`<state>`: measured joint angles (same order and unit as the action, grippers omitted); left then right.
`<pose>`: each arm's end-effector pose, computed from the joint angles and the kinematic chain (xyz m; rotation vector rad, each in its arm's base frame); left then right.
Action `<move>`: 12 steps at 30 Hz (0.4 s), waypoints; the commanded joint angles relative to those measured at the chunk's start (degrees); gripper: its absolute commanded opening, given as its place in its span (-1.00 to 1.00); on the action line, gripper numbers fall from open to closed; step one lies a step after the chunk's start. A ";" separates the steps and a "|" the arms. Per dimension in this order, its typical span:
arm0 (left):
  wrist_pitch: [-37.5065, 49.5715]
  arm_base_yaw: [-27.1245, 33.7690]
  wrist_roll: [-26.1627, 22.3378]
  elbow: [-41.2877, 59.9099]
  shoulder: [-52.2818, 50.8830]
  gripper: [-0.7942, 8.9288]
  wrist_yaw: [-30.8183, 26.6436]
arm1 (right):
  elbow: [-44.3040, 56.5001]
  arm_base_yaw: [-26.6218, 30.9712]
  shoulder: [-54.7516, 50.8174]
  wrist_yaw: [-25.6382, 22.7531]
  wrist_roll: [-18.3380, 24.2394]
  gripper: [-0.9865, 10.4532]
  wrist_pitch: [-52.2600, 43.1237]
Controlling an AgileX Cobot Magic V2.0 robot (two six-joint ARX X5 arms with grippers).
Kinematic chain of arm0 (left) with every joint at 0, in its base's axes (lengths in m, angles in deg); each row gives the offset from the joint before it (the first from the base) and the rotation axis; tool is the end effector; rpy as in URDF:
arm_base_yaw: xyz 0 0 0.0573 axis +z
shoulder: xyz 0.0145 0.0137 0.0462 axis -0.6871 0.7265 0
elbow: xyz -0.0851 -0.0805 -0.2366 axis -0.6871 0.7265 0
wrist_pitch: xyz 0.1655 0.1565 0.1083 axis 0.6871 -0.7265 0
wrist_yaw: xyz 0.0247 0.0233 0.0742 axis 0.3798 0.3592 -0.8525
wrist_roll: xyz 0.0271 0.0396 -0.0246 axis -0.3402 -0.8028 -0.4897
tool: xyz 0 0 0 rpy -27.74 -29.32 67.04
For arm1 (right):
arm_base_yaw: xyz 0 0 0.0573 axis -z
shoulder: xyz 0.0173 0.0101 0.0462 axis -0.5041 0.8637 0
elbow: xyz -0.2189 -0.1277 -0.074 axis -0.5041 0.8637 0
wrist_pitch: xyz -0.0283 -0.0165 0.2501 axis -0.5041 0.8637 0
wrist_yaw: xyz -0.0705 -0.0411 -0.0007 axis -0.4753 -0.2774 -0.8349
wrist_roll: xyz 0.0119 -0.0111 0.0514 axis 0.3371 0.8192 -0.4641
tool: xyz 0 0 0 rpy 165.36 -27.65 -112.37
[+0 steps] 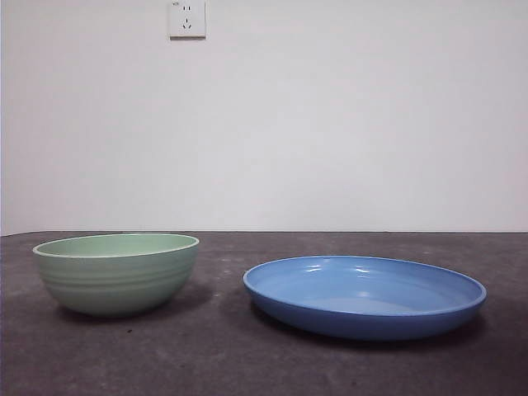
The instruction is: Place the green bowl on the blue plate
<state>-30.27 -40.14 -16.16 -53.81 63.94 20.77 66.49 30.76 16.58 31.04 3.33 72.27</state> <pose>0.0946 0.0052 0.1564 0.0042 0.1553 0.0508 0.0959 -0.0015 0.1529 0.0255 0.1519 -0.0363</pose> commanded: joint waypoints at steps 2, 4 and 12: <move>-0.13 0.09 0.13 1.14 -0.11 -0.79 -0.13 | 0.28 0.13 -0.09 -0.04 -0.63 -0.79 -0.87; 0.26 0.09 0.52 1.14 -0.11 -0.80 -0.13 | 0.28 0.11 -0.09 -0.02 -0.81 -0.79 -0.92; 0.68 0.04 11.37 -0.07 0.02 -0.80 5.49 | -1.88 0.00 -0.04 7.10 -11.54 -0.81 -0.92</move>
<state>-30.01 -40.14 -8.75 -53.88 63.94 24.86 65.95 30.76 16.58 37.49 -3.25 71.86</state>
